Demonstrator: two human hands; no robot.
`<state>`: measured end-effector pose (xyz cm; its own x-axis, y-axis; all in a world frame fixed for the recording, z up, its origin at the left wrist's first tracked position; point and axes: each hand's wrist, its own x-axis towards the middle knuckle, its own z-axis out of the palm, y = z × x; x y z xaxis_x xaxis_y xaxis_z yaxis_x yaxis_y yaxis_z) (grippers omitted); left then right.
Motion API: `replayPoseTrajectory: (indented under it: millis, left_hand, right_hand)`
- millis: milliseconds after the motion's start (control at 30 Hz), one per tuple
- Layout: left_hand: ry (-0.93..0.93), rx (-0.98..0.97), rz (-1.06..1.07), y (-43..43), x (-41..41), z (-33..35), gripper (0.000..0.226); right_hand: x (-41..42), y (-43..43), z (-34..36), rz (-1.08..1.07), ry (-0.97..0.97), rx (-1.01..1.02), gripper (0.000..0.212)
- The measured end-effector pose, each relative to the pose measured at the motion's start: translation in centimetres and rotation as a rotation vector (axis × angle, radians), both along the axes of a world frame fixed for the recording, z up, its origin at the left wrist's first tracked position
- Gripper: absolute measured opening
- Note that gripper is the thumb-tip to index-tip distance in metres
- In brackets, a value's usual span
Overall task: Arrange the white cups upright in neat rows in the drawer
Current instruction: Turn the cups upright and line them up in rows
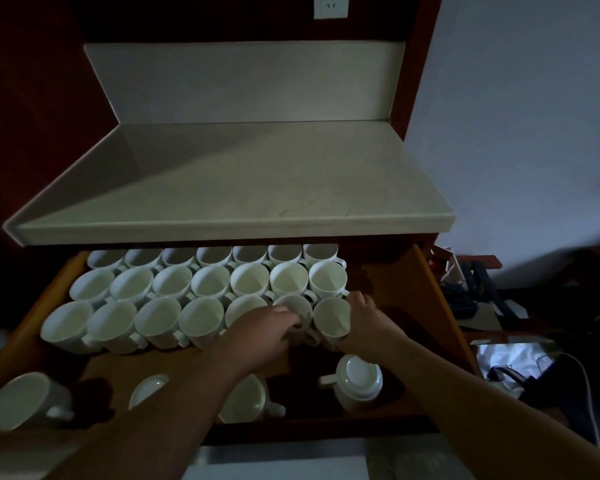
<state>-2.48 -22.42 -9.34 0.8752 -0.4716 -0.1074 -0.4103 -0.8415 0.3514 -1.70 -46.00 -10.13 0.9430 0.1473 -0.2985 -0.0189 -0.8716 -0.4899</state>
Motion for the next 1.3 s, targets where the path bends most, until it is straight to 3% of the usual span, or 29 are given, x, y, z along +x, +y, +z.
replayPoseTrajectory:
  millis: [233,400,467,633,900,1033,1133,1233,1300]
  left_hand:
    - [-0.103,0.066,-0.014,0.3,0.2,-1.5,0.019]
    - [-0.134,0.046,-0.031,0.5,0.1,-1.5,0.018]
    - [-0.129,0.039,-0.038,0.6,0.3,-1.7,0.021]
    - [-0.157,0.047,-0.049,0.7,0.5,-1.7,0.019]
    - [-0.119,0.011,-0.044,0.5,0.4,-1.3,0.006]
    - [-0.024,-0.218,0.168,2.4,-0.2,1.4,0.038]
    - [-0.01,-0.367,0.41,7.2,-0.7,3.3,0.028]
    - [-0.032,-0.321,0.578,13.5,-1.9,4.4,0.018]
    - [-0.035,-0.289,0.659,17.5,-2.6,4.8,0.016]
  right_hand:
    - [0.2,-0.2,0.1,-0.006,-0.014,0.018,0.1]
    - [-0.5,-1.6,1.1,0.014,0.029,0.047,0.049]
    - [-0.5,-1.5,1.2,0.036,0.014,0.055,0.039]
    - [0.4,-0.8,0.3,0.04,-0.04,0.05,0.059]
    - [0.3,-0.8,0.6,0.028,-0.017,0.082,0.071]
    - [-0.4,-1.4,2.8,0.066,0.036,-0.001,0.043]
    - [-0.6,-2.1,4.0,-0.06,0.004,-0.047,0.023]
    - [-0.1,-0.8,5.1,-0.149,-0.096,0.045,0.007]
    - [0.2,1.6,5.9,-0.117,-0.146,0.087,0.009]
